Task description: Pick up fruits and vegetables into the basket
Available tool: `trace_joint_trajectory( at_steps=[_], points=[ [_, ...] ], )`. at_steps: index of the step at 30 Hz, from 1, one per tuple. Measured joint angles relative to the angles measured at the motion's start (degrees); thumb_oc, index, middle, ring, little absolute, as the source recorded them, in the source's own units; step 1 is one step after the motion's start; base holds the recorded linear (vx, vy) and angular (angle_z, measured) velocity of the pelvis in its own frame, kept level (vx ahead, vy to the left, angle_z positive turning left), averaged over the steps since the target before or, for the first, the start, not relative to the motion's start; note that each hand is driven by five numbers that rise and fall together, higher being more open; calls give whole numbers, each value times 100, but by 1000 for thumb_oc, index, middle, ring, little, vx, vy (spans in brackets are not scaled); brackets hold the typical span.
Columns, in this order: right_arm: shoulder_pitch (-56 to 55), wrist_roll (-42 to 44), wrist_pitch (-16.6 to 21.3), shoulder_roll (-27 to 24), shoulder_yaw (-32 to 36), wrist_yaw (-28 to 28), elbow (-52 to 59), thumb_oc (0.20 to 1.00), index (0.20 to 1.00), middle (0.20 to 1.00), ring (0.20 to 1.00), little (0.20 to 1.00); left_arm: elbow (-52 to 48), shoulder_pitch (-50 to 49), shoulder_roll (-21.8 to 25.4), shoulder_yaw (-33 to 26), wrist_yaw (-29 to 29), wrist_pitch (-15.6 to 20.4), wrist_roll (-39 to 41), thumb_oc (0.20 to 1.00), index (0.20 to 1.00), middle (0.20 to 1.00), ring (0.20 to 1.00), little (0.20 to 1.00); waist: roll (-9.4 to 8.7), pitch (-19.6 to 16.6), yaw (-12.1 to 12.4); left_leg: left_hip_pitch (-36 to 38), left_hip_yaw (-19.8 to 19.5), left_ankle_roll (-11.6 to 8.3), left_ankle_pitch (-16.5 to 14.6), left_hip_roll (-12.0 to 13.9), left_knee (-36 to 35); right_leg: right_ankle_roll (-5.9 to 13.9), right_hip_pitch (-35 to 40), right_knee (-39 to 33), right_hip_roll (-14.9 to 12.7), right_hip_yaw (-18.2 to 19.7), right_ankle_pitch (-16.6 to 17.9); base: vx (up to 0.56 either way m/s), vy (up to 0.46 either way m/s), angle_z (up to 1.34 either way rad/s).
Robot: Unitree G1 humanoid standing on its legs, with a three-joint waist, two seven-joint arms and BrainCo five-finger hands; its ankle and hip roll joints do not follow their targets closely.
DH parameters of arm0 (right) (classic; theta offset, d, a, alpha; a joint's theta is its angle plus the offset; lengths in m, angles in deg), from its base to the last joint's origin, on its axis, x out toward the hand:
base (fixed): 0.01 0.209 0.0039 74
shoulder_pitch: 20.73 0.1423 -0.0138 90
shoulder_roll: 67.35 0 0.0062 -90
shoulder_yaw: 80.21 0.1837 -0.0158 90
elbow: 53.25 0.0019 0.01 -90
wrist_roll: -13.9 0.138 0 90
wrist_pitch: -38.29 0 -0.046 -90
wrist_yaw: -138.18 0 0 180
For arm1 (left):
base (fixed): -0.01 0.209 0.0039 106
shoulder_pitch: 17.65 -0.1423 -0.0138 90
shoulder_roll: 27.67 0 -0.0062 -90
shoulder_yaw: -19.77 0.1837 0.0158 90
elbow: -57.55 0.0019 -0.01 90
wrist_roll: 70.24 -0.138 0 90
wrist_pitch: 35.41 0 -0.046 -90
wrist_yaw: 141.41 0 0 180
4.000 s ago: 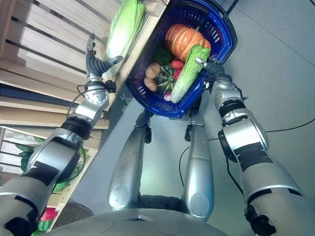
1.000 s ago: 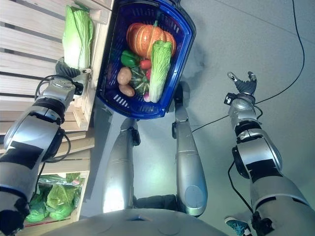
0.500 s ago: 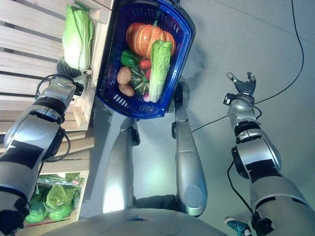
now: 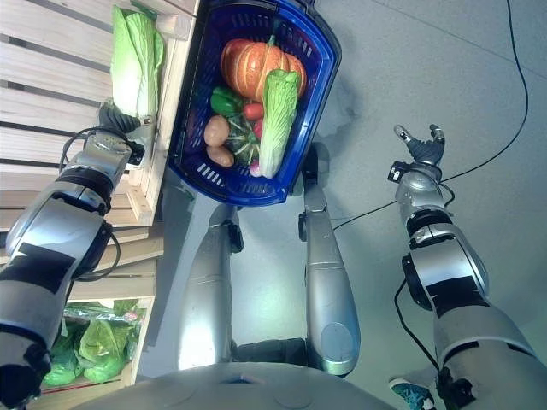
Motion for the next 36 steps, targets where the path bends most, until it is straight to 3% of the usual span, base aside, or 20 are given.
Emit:
trace_joint_trajectory(
  at_steps=[6, 12, 15, 24, 32, 36],
  points=[
    [-23, 22, 61, 5, 0, -78, 1, 1000, 1000, 1000, 1000, 1000, 26, -88, 2, -12, -54, 285, 152, 200, 200, 200, 200, 200, -3, 2, -5, 30, -3, 3, -2, -2, 2, -15, 37, -2, 0, 1, 19, 0, 0, 0],
    [-126, 310, 401, 158, -20, -616, 87, 1000, 1000, 1000, 1000, 1000, -82, -504, 1, -135, -294, 1096, 429, 200, 200, 200, 200, 200, -22, 6, -6, 218, -10, 5, -15, -5, -13, -17, 242, -51, 1, -2, 46, 0, 0, 0],
    [-276, 523, 578, 239, -73, -993, 471, 1000, 1000, 1000, 1000, 1000, -632, -830, 23, -208, -630, 1465, 446, 200, 200, 200, 200, 200, -29, 3, 37, 255, -3, 5, -29, -11, -14, -14, 288, -75, -7, 0, 44, 0, 0, 0],
    [-853, 907, 857, 416, -223, -1301, 1931, 1000, 1000, 1000, 1000, 1000, -2500, -1857, 36, -370, -1691, 1594, -40, 200, 200, 200, 200, 200, -26, 4, 281, 339, -25, 13, 3, -28, -129, -16, 359, -158, -21, -19, 55, -1, -5, 1],
    [-1125, 969, 876, 445, -225, -1299, 3196, 1000, 1000, 1000, 1000, 1000, -3431, -2329, 12, -506, -2259, 1612, -664, 200, 200, 200, 200, 200, -22, 7, 382, 354, -70, 2, 39, -29, -184, -22, 367, -155, -26, -71, 57, 4, -8, 2],
    [-1310, 967, 910, 441, -222, -1302, 3791, 1000, 1000, 1000, 1000, 1000, -4036, -2492, 27, -528, -2446, 1797, -1040, 200, 200, 200, 200, 200, -18, 9, 448, 438, -102, -18, 80, -26, -253, -24, 436, -159, -27, -115, 54, 12, -14, 3]
  ],
)
